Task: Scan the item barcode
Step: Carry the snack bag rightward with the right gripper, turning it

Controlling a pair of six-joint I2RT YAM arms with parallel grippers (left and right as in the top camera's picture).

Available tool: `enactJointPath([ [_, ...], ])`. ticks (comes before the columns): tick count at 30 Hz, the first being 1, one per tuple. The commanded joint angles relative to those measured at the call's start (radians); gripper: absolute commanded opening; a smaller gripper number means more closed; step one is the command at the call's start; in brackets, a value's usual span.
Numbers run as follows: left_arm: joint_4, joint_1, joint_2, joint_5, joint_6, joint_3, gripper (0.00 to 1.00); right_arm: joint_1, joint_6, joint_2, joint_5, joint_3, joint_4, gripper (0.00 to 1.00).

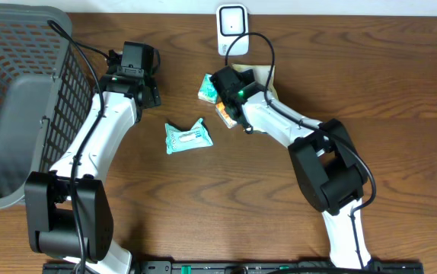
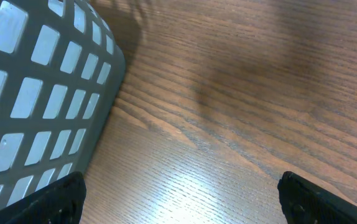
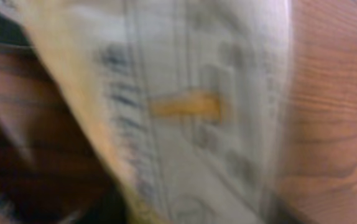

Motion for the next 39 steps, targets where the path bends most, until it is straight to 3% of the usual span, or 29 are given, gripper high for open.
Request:
enactJointPath([
  [1, -0.003, 0.001, -0.004, -0.016, 0.005, 0.012, 0.98, -0.036, 0.017, 0.019, -0.051, -0.003, -0.011, 0.01],
  [5, -0.003, 0.001, -0.004, -0.016, 0.005, 0.012, 0.98, -0.055, 0.014, 0.004, -0.172, 0.0, -0.03, 0.01],
  [11, -0.003, 0.001, -0.004, -0.016, 0.005, 0.012, 0.98, -0.132, 0.008, -0.164, -0.33, 0.02, -0.09, 0.01],
  [18, -0.003, 0.001, -0.004, -0.016, 0.005, 0.012, 0.98, -0.323, -0.182, -0.339, -0.94, 0.02, -0.087, 0.01],
  [27, -0.003, 0.001, -0.004, -0.016, 0.005, 0.012, 0.98, -0.542, -0.283, -0.246, -1.616, -0.029, -0.115, 0.01],
  [31, -0.003, 0.001, -0.004, -0.016, 0.005, 0.012, 0.98, -0.597, -0.282, -0.163, -1.752, -0.066, -0.105, 0.01],
  [39, -0.003, 0.001, -0.004, -0.016, 0.005, 0.012, 0.98, -0.72, -0.262, -0.063, -1.728, -0.07, -0.122, 0.03],
])
